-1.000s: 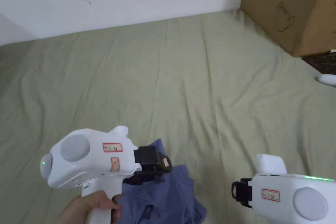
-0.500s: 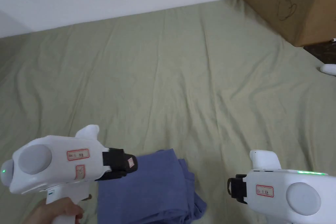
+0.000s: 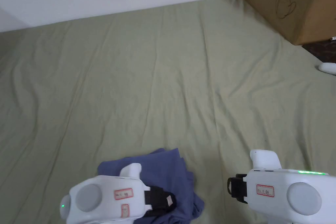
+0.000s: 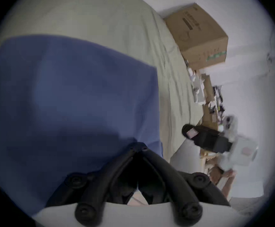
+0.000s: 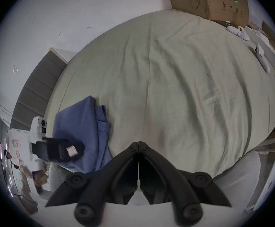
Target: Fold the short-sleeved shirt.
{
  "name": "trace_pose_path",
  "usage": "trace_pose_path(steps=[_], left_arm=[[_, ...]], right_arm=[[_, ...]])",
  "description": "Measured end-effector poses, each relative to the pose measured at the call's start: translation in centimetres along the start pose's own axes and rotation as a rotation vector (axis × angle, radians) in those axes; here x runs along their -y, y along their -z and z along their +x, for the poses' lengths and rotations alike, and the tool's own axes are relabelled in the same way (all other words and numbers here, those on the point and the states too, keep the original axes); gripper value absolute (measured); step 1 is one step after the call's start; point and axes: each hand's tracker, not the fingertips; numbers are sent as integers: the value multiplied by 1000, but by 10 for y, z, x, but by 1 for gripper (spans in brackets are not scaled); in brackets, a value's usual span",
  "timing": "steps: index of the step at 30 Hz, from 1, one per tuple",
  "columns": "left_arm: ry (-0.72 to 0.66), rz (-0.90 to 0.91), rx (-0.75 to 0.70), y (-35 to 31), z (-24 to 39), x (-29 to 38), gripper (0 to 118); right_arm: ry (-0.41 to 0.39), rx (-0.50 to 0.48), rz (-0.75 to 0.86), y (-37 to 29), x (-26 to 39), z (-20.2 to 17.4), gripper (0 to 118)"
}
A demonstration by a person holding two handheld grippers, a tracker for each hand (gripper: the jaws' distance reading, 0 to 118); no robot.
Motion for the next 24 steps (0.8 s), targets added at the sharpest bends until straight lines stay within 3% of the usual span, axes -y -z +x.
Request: trace_pose_path(steps=[8, 15, 21, 24], left_arm=[[21, -10, 10, 13, 23, 0, 0], [131, -123, 25, 42, 50, 19, 0], [77, 58, 123, -19, 41, -5, 0], [24, 194, 160, -69, 21, -17, 0]], right_arm=[[15, 5, 8, -2, 1, 6, 0], [2, 6, 1, -5, 1, 3, 0], [-18, -1, 38, -16, -13, -4, 0], [-91, -19, 66, -20, -23, -23, 0]])
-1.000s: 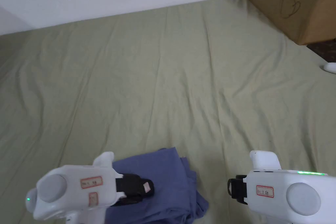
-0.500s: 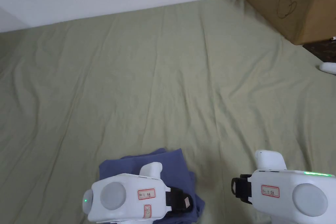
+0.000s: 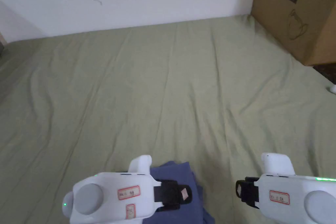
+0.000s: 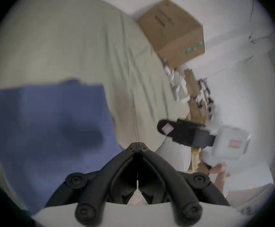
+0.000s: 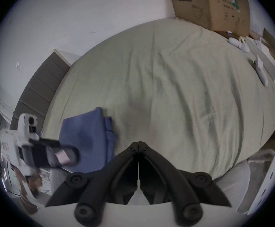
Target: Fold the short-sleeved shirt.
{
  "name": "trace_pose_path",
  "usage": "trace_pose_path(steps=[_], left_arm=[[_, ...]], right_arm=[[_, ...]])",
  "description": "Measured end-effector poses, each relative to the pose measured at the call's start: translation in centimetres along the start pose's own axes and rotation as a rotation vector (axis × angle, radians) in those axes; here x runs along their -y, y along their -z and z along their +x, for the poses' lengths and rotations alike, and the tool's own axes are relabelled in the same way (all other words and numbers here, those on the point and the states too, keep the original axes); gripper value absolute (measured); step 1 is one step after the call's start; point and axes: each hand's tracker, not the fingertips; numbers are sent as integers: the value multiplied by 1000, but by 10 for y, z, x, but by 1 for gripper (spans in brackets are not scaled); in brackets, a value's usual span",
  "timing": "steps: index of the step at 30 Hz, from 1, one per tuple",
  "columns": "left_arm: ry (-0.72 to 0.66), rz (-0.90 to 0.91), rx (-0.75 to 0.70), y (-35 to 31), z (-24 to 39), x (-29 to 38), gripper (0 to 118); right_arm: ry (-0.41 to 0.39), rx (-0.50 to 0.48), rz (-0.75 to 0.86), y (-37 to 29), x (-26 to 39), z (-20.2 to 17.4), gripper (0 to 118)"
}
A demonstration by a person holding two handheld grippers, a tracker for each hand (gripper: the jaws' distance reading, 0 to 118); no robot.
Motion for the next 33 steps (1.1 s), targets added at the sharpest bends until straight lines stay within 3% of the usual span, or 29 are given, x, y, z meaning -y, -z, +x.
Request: trace_pose_path(steps=[4, 9, 14, 15, 19, 20, 22, 27, 33], left_arm=[[-68, 148, -40, -62, -36, -9, 0], [-189, 203, -120, -104, -83, 5, 0], [-260, 221, -141, -115, -106, 29, 0], [-267, 219, -138, -115, -113, 30, 0], [-286, 212, -129, -114, -120, 34, 2], [-292, 214, -129, -113, -122, 33, 13], [-312, 210, -115, -111, -125, 29, 48], [-338, 180, -53, -93, -131, 23, 114], [-492, 64, 152, -37, -170, 17, 118]], right_arm=[[-122, -80, 20, 4, -14, -42, 0], [-265, -140, -59, 45, -16, -94, 0], [-414, 21, -203, 102, 11, -116, 0], [-425, 21, -208, 109, 16, -115, 0], [-333, -22, -198, 104, 7, -108, 0], [-332, -28, -200, 105, 5, -107, 0], [-334, -36, -207, 105, 3, -103, 0], [-325, -34, -202, 105, 5, -104, 0], [-313, -44, -206, 104, 4, -101, 0]])
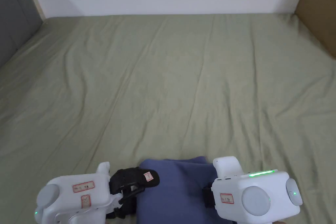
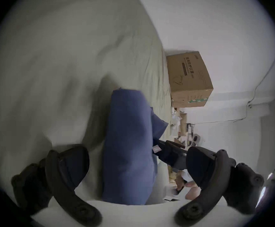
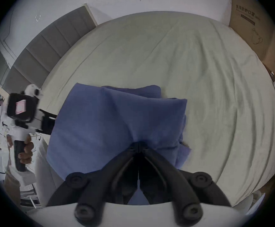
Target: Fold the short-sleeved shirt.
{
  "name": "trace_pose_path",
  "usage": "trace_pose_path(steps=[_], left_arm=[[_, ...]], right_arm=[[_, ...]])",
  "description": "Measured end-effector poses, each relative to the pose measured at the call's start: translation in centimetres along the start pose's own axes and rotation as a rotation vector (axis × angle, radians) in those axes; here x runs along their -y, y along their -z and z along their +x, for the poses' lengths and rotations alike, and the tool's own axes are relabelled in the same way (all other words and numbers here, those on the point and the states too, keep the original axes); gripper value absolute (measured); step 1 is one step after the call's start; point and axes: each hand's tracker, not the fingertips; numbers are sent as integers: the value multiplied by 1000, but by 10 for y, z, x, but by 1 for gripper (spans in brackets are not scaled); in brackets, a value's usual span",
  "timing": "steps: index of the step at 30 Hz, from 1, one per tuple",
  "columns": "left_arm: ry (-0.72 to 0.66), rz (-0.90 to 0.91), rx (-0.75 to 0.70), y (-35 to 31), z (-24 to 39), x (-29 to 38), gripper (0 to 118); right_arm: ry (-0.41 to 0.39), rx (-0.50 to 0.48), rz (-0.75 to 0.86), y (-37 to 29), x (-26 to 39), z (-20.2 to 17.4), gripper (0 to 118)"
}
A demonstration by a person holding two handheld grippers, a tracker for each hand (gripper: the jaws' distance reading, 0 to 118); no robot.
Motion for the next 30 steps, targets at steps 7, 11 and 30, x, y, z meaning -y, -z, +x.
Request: trace_pose_path(steps=[7, 11, 30], left_arm=[[39, -72, -97, 33, 1, 0, 34], [10, -72, -9, 21, -2, -1, 28], [446, 51, -1262, -230, 42, -131, 28]], right_arm=[[25, -1, 1, -2, 0, 1, 0], [26, -4, 2, -14, 0, -1, 0], [78, 39, 21, -12, -17, -8, 0]])
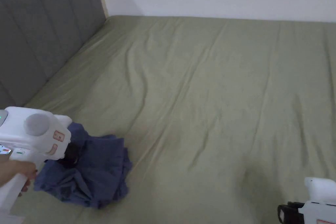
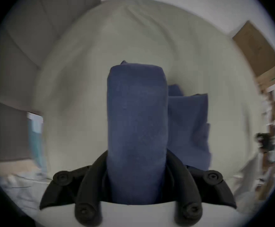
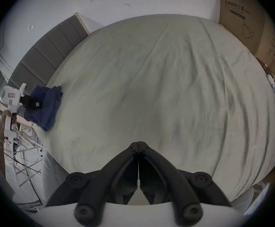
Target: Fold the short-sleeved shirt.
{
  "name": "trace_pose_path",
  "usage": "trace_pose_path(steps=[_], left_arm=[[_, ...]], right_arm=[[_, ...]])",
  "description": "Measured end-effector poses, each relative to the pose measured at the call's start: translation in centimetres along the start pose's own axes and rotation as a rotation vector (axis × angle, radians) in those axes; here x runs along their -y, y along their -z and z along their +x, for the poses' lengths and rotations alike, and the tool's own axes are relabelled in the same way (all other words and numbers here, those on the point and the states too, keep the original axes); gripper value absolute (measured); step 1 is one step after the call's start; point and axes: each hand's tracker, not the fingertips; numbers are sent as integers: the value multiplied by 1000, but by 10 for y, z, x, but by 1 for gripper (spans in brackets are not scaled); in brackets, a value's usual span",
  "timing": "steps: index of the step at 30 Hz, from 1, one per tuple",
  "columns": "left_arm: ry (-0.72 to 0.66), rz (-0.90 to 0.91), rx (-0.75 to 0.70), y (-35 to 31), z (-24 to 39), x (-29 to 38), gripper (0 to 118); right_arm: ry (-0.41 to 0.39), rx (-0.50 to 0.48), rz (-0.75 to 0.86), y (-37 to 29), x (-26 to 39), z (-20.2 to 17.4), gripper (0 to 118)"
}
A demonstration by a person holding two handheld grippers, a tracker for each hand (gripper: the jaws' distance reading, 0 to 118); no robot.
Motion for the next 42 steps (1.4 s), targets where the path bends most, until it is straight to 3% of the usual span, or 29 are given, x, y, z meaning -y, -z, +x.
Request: trace_pose_path(steps=[4, 6, 8, 9, 13, 15, 16, 17, 18, 22, 31, 34, 38, 42], left_arm=[[66, -38, -182, 15, -23, -5, 29], [57, -27, -232, 15, -27, -3, 59], [50, -6, -226, 10, -30, 0, 100], [21, 21, -215, 2, -30, 2, 107], [-46, 118, -134, -30, -25, 5, 106], [-60, 164, -96, -47, -10, 8, 96], [-67, 189, -42, -53, -2, 11, 74], [-80, 218, 18, -59, 8, 15, 25], [-96, 228, 81, -62, 19, 19, 0], [-127, 293, 231, -72, 69, 35, 0], [-86, 477, 226, -121, 184, 66, 0], [-102, 615, 170, -151, 215, 75, 0], [-81, 823, 92, -193, 250, 87, 0], [-87, 1005, 47, -228, 272, 97, 0]], right_arm=[[-10, -10, -13, 6, -4, -1, 0], [-12, -3, -15, 8, -6, 1, 0], [-2, 5, -21, 9, -7, 6, 0], [4, 7, -21, 9, -8, 8, 0], [11, 6, -13, 4, -7, 13, 0], [13, 5, -4, 1, -4, 16, 0], [19, 0, 0, 0, -2, 18, 0], [29, -8, 8, -2, 0, 19, 0], [38, -16, 15, -4, 2, 20, 0], [55, -36, 34, -14, 8, 26, 0], [74, -55, 176, -54, 14, 37, 0], [47, -18, 279, -77, 7, 36, 0], [-60, 78, 451, -118, -12, 24, 0], [-85, 154, 681, -164, -27, 10, 0]])
